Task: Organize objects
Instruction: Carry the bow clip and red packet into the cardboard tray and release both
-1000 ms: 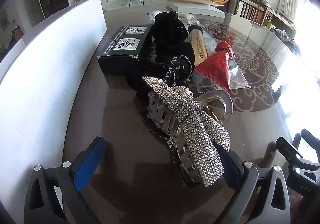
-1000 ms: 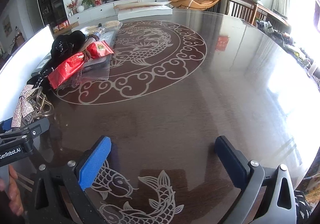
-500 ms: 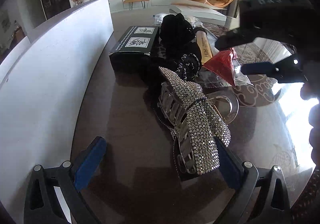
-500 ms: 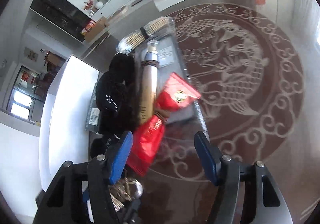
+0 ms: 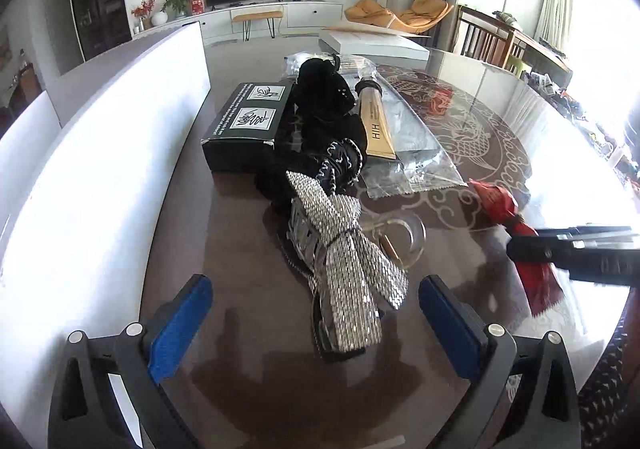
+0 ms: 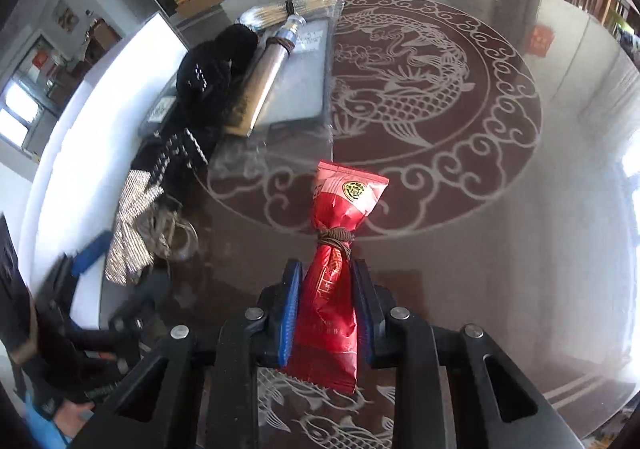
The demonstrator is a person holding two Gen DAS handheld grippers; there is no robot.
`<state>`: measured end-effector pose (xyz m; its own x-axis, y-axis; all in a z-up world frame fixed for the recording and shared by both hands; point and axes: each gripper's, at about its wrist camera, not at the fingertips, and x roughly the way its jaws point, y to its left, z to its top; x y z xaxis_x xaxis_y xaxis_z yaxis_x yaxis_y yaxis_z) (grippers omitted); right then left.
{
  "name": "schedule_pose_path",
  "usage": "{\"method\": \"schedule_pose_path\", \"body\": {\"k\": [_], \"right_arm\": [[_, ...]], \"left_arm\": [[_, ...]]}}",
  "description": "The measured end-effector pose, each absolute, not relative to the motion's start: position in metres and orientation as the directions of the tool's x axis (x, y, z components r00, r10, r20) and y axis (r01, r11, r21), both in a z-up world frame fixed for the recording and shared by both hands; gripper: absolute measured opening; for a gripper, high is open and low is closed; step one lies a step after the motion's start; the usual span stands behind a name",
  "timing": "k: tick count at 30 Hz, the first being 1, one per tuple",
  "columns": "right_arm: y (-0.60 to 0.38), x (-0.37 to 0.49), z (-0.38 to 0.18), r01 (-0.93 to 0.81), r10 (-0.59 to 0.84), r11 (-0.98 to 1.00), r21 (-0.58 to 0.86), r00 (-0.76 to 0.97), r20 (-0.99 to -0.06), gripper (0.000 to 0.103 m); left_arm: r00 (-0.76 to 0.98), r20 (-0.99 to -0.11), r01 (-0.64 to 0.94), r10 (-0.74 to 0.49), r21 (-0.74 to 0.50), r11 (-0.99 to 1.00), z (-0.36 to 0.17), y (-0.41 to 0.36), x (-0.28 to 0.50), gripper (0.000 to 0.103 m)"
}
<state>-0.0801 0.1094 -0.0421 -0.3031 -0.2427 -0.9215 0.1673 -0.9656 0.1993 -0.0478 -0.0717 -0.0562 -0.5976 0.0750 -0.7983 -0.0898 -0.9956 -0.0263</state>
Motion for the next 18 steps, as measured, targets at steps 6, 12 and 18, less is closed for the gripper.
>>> {"method": "schedule_pose_path", "body": {"k": [6, 12, 18], "right_arm": [[0.102, -0.078, -0.048, 0.218, -0.167, -0.971, 0.097, -0.329, -0.93, 0.032], [0.104, -0.062, -0.036, 0.211, -0.224, -0.965, 0.157, -0.346, -0.911, 0.02], [0.077, -0.055, 0.019, 0.254, -0.409, -0.909, 0.332, -0.375, -0.832, 0.02]], "left_arm": [[-0.605, -0.792, -0.058, 0.081, -0.058, -0.997, -0.058, -0.077, -0.05, 0.049], [-0.64, -0.753, -0.083, 0.15, -0.126, -0.989, -0.024, -0.092, -0.017, 0.048], [-0.709, -0.678, -0.053, 0.196, -0.227, -0.973, 0.046, -0.139, 0.015, 0.049]]}}
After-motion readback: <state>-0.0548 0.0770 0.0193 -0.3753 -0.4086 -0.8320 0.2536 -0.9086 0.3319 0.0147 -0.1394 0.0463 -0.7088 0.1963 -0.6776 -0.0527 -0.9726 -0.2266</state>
